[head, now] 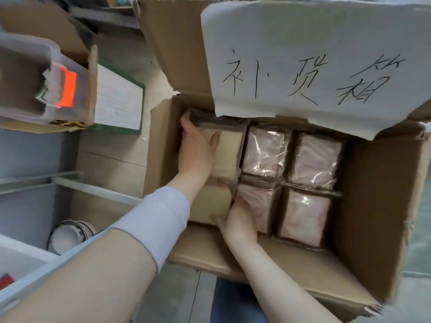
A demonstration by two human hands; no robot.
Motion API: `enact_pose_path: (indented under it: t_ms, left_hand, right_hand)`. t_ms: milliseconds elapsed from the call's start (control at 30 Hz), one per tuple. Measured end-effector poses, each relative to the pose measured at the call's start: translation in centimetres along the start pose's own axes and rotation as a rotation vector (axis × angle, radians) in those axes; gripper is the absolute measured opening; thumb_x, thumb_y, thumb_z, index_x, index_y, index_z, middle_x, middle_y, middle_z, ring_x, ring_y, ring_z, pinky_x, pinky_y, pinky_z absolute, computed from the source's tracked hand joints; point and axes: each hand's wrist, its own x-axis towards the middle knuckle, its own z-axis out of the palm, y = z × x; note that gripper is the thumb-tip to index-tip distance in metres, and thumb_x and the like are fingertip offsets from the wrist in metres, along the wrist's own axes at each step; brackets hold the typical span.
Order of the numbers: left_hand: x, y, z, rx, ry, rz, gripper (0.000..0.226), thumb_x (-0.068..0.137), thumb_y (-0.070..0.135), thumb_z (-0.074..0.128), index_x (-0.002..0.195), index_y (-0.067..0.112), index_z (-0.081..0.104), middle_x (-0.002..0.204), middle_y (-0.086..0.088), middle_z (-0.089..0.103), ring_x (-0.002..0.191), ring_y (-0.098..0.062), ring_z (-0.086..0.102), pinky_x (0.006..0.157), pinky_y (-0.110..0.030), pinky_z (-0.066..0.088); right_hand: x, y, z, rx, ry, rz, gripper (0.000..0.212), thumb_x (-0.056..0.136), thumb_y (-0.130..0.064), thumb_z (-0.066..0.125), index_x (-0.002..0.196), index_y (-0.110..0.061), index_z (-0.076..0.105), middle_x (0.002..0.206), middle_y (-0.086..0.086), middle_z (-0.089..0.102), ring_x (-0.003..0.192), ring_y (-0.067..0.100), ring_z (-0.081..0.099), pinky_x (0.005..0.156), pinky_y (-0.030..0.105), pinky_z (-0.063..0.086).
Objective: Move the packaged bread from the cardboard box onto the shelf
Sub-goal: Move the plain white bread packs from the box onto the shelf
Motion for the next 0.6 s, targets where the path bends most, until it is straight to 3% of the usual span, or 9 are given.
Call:
enact_pose_path:
  t_ms: [233, 367, 500, 600]
  left_hand:
    - [0.1, 1.6, -1.2, -0.044, -0.034, -0.051, 0.078, 0.071, 0.023, 0.078, 0.134, 0.008, 0.034, 0.132, -0.014, 0.048, 0.12, -0.027, 0.048, 0.091, -0.025, 0.036]
    - [-2.0, 2.1, -3.4, -0.017, -0.061, 0.013, 0.06, 0.071, 0.029, 0.077, 0.119, 0.006, 0.052, 0.124, -0.015, 0.049, 0.109, -0.027, 0.051, 0.072, -0.013, 0.03]
    - [-6.8, 1.7, -7.2, -0.104, 0.009, 0.123, 0.034, 0.071, 0.022, 0.077, 0.095, 0.013, 0.055, 0.106, -0.008, 0.057, 0.094, -0.02, 0.054, 0.068, -0.014, 0.032]
    - [-12.0, 1.1, -10.8, -0.183, 0.115, 0.122, 0.028, 0.072, 0.025, 0.076, 0.087, 0.024, 0.052, 0.098, -0.002, 0.06, 0.085, -0.015, 0.052, 0.067, -0.019, 0.034]
  right_hand:
    - [-1.3, 1.3, -2.0, 0.202, -0.039, 0.075, 0.041, 0.074, -0.028, 0.074, 0.107, -0.013, 0.056, 0.103, 0.006, 0.066, 0.1, 0.025, 0.062, 0.083, 0.033, 0.051]
    - [-3.7, 2.9, -5.4, 0.256, 0.061, 0.019, 0.034, 0.073, -0.02, 0.076, 0.093, -0.016, 0.049, 0.09, 0.002, 0.06, 0.09, 0.023, 0.06, 0.075, 0.028, 0.045]
    - [-7.6, 5.0, -9.2, 0.27, 0.189, -0.019, 0.033, 0.074, -0.013, 0.076, 0.098, -0.011, 0.055, 0.085, 0.002, 0.059, 0.081, 0.02, 0.057, 0.078, 0.03, 0.045]
    - [-11.3, 6.9, -11.9, 0.231, 0.225, -0.058, 0.03, 0.075, -0.015, 0.076, 0.099, -0.011, 0.059, 0.089, 0.008, 0.065, 0.082, 0.021, 0.058, 0.081, 0.036, 0.047]
